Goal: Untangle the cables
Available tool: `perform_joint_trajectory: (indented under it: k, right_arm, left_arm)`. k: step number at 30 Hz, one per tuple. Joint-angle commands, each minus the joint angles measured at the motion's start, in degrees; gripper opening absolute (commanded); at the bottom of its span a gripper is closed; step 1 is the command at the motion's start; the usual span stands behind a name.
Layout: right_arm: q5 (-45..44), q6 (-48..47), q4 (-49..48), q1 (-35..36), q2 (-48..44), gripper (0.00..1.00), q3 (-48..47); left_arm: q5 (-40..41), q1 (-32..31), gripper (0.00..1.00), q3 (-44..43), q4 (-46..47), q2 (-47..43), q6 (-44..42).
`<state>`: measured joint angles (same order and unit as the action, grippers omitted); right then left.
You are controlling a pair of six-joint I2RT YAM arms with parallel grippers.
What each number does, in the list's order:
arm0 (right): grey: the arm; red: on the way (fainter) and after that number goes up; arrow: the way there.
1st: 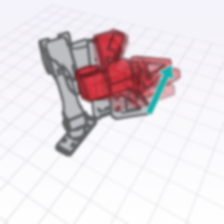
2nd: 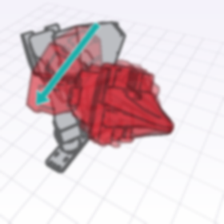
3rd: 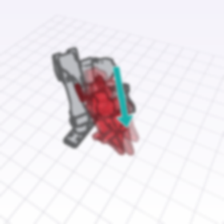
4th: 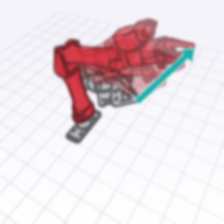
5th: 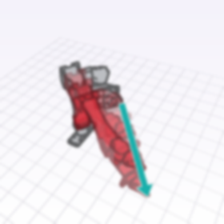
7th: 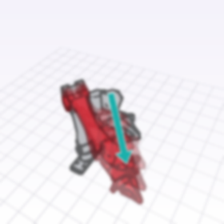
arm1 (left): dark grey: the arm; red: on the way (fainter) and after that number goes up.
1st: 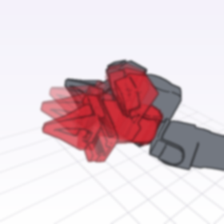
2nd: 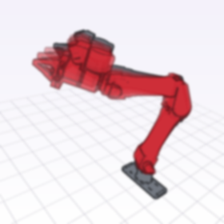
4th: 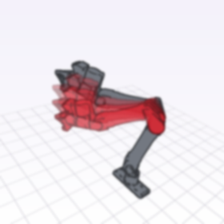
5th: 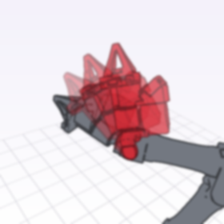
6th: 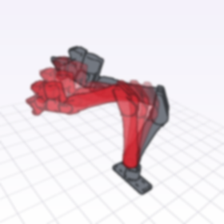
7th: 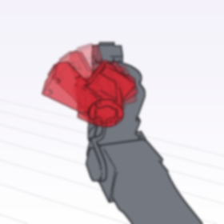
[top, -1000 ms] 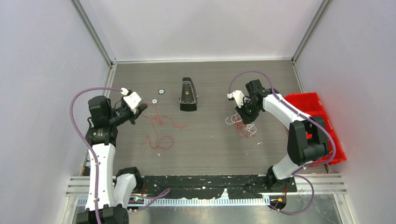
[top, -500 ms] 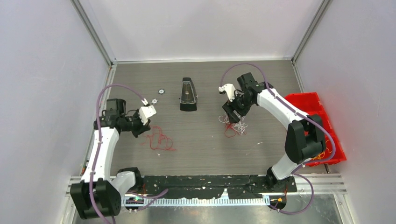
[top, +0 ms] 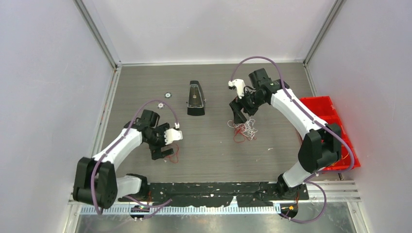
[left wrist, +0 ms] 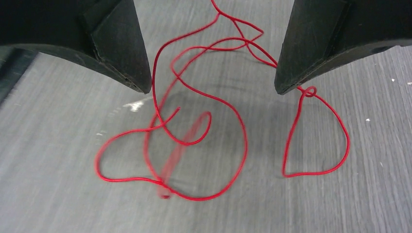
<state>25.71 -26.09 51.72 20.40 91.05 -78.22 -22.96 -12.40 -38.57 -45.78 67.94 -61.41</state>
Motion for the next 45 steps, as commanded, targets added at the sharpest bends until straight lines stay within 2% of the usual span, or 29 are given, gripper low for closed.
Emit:
perform_joint_trajectory:
  k: [1, 3, 5, 7, 11, 12, 13, 15, 16, 21, 24, 28, 30, 32, 35, 45]
  right_arm:
    - [2.6, 1.7, 0.9, 0.0, -3.8, 0.88, -0.7]
    - [2.8, 1.8, 0.5, 0.0, -4.7, 0.89, -0.1]
    - [3.0, 2.0, 0.2, 0.0, -5.1, 0.9, 0.3]
    - [3.5, 2.4, 0.0, 0.0, -5.3, 0.9, 0.3]
    - [5.0, 4.1, -1.8, 0.0, -6.5, 0.9, 1.0]
    - [5.7, 4.4, -2.9, 0.0, -7.3, 0.94, 1.2]
    - [6.0, 5.0, -3.5, 0.0, -7.8, 0.97, 1.5]
    - [7.5, 5.6, -5.2, 0.0, -9.6, 0.96, 2.2]
    - [8.9, 6.0, -10.8, 0.0, -11.1, 0.96, 2.6]
    - [16.0, 8.3, -7.0, 0.1, -16.6, 0.95, 3.3]
    - [20.1, 7.0, -5.5, 0.2, -21.0, 0.95, 1.4]
    - [24.0, 7.0, -5.6, 1.4, -24.6, 0.95, -2.4]
    - [24.4, 8.8, -7.2, 4.2, -26.1, 0.95, -2.8]
    - [23.0, 10.5, -9.5, 11.4, -28.0, 0.95, -1.7]
    - [20.1, 12.6, -15.2, 17.4, -30.5, 0.95, 1.1]
    - [19.5, 16.4, -24.6, 24.6, -26.1, 0.95, 3.2]
  left_arm:
    - [8.1, -1.2, 0.99, -1.0, 10.0, 6.0, 2.1]
    - [10.4, -2.1, 0.99, -1.1, 10.9, 8.8, 1.7]
    - [10.9, -2.5, 0.86, -2.9, 9.2, 10.8, 1.5]
    - [11.1, -2.6, 0.65, -4.8, 8.0, 12.6, 2.0]
    - [9.6, -2.6, 0.11, -9.0, 4.3, 15.4, 1.9]
    - [7.4, -2.6, 0.02, -10.5, 2.8, 14.9, 2.4]
    - [4.4, -2.6, 0.0, -11.9, 1.4, 13.7, 3.3]
    - [-3.2, -3.0, 0.0, -14.6, -0.9, 9.4, 6.2]
    - [-7.3, -3.6, 0.0, -16.0, -1.7, 6.7, 7.8]
    - [-20.7, -9.1, 0.0, -19.5, -0.9, -5.3, 14.9]
    - [-20.2, -14.4, 0.0, -20.8, 0.9, -10.2, 16.8]
    - [-17.9, -20.7, 0.0, -23.3, 3.8, -12.5, 20.0]
    - [-16.6, -23.5, 0.0, -25.0, 5.0, -12.5, 21.5]
    - [-15.3, -25.6, 0.0, -26.8, 5.9, -12.2, 23.1]
    - [-15.1, -27.9, 0.0, -28.9, 8.8, -12.6, 25.5]
    - [-13.2, -37.1, 0.0, -30.6, 15.7, -14.9, 25.3]
